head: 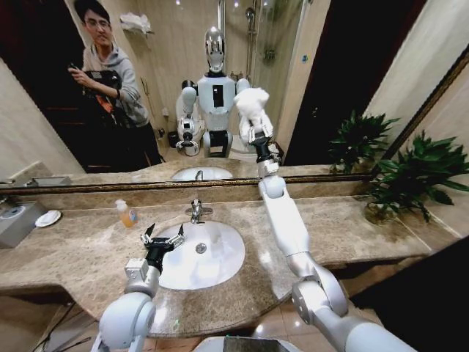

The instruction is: Pick up the towel from the sink counter and wipe the mirror surface.

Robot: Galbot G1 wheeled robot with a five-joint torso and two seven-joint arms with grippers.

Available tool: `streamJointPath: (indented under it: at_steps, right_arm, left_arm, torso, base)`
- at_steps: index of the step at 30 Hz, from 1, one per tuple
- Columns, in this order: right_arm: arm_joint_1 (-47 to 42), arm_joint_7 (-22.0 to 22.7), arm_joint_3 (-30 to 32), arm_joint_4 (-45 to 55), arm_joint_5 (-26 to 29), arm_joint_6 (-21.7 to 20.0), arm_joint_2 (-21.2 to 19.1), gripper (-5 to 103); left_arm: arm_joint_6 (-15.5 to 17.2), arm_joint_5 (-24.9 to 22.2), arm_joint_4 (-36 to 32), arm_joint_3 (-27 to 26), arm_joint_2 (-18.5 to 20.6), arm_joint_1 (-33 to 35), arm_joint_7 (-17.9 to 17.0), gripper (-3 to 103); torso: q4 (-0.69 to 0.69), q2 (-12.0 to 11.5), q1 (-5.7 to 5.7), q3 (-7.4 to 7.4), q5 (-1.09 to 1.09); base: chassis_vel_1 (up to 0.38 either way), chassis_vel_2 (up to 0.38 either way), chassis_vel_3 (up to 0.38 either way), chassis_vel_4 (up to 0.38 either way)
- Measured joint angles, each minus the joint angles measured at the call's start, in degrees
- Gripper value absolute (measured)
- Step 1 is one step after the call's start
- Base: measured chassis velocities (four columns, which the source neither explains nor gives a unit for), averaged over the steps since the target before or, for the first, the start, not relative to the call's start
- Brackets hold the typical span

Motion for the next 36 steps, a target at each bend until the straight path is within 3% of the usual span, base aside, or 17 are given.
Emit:
streamJointPath:
  at_steps: [6,8,12,16,24,30,36]
  right_arm:
    - [-1.6,3.3,4.1,2.9,3.9,0.2,-0.1,19]
    - [-2.2,6.2,5.3,4.9,8.9,0.1,-3.2,19]
    - [-2.3,6.9,9.6,4.2,12.1,0.3,-5.6,19]
    - [-2.9,6.5,10.4,2.8,13.3,1.0,-6.0,19]
    - [-7.9,1.9,5.5,3.7,8.1,4.2,-0.3,19]
    - [-8.7,-0.1,3.3,-0.4,4.1,7.5,-0.1,19]
    - [-8.9,1.1,4.3,-4.8,2.9,9.8,-0.1,19]
  left_arm:
    - [0.0,0.0,0.0,0.0,0.0,0.0,0.0,100]
    - [0.0,0.0,0.0,0.0,0.0,0.0,0.0,100]
    - [0.0,0.0,0.0,0.0,0.0,0.0,0.0,100]
    - [0.0,0.0,0.0,0.0,0.0,0.0,0.0,100]
    - [0.0,0.0,0.0,0.0,0.0,0.0,0.0,100]
    - [0.0,0.0,0.0,0.0,0.0,0.0,0.0,100]
    - [0.0,0.0,0.0,0.0,0.0,0.0,0.0,100]
  torso:
    - [-0.03,0.0,0.01,0.0,0.01]
    - [-0.02,0.0,0.01,0.0,0.02]
    - [-0.12,0.0,0.01,0.0,0.02]
    - [-0.08,0.0,0.01,0.0,0.02]
    - [0.02,0.0,-0.01,-0.01,-0.01]
    - [-0.04,0.0,-0.01,-0.01,-0.01]
    - [-0.04,0.0,0.0,0.0,0.01]
  base:
    - [0.0,0.0,0.0,0.0]
    - [0.0,0.0,0.0,0.0]
    - [0.0,0.0,0.0,0.0]
    - [0.0,0.0,0.0,0.0]
    - [0.0,0.0,0.0,0.0]
    - [0.0,0.0,0.0,0.0]
    - [0.0,0.0,0.0,0.0]
